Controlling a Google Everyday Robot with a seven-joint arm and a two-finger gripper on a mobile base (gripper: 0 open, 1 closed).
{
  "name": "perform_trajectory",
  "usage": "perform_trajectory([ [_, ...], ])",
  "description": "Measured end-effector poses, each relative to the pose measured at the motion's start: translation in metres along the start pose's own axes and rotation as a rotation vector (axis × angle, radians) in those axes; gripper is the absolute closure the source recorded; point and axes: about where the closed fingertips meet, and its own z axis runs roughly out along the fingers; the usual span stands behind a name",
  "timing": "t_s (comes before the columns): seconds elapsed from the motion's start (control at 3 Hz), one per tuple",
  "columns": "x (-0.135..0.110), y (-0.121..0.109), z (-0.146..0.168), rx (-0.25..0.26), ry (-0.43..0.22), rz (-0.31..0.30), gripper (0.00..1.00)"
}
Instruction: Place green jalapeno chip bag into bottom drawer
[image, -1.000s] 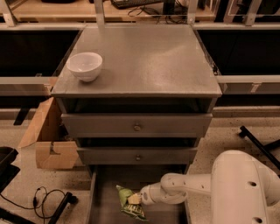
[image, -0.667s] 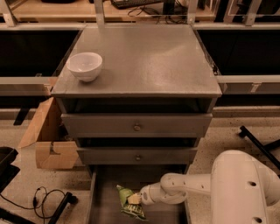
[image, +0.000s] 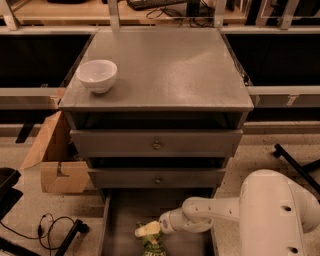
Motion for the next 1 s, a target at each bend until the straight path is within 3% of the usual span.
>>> perform_trajectory([
  [0.33, 0.001, 0.018, -0.025, 0.021, 0.003, -0.049, 0.0],
  [0.67, 0.016, 0.054, -0.081, 0.063, 0.052, -0.124, 0.0],
  [1.0, 0.049, 0.095, -0.135, 0.08, 0.121, -0.111, 0.0],
])
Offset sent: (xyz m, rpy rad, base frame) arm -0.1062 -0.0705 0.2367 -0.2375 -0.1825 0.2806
